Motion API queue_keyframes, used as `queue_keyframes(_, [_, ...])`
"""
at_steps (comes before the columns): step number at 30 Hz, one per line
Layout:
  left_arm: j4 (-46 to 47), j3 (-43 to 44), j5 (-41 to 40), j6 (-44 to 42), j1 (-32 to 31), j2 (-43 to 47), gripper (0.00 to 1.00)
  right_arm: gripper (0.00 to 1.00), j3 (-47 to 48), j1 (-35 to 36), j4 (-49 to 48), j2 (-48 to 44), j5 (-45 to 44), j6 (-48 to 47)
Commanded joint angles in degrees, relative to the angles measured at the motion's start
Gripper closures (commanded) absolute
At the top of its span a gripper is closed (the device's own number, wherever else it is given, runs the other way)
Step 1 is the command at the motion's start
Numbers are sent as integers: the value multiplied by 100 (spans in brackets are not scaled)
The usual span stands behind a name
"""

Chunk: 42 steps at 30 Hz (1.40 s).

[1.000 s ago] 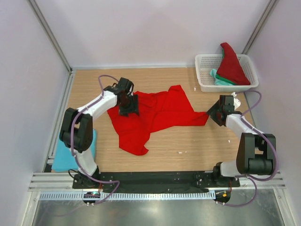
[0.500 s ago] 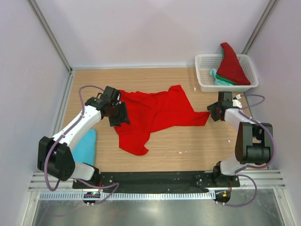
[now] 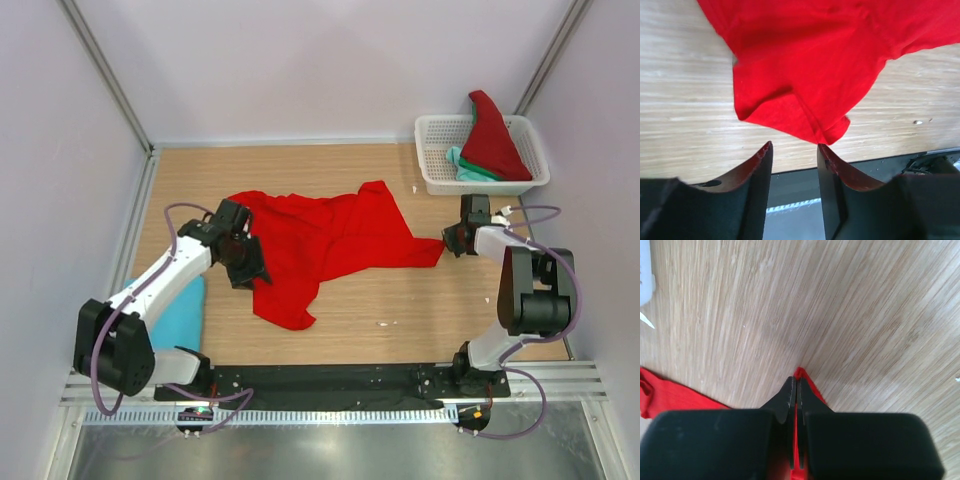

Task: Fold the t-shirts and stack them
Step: Flatten the tshirt out

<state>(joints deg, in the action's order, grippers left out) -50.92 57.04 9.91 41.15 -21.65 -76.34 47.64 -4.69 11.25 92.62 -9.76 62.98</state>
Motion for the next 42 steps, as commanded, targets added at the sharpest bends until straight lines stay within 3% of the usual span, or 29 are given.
queue_keyframes(1, [239,-201,327,113,12,-4,60,99,18,73,36,-322,-202,-591])
queue_keyframes(12, [372,133,-464,-651,-656,-1339,64,99,-554,363,-105,-895,-211,-1112])
queue_keyframes(21, [1039,-184,-219,-748,-674,-1445,62,99,-624,355,-131,-1027,-184,-1236])
queue_keyframes(25, [1049,-131,-130,-827,-674,-1770,58,99,-642,355,-149,-1035,-140,-1271])
queue_keyframes(34, [1093,-210,-139,-854,-683,-1955,59,99,-703,355,-228,-965,-88,-1271])
queue_keyframes(42, [1005,-430,-68,-704,-700,-1499,60,99,-703,355,-281,-930,-53,-1262])
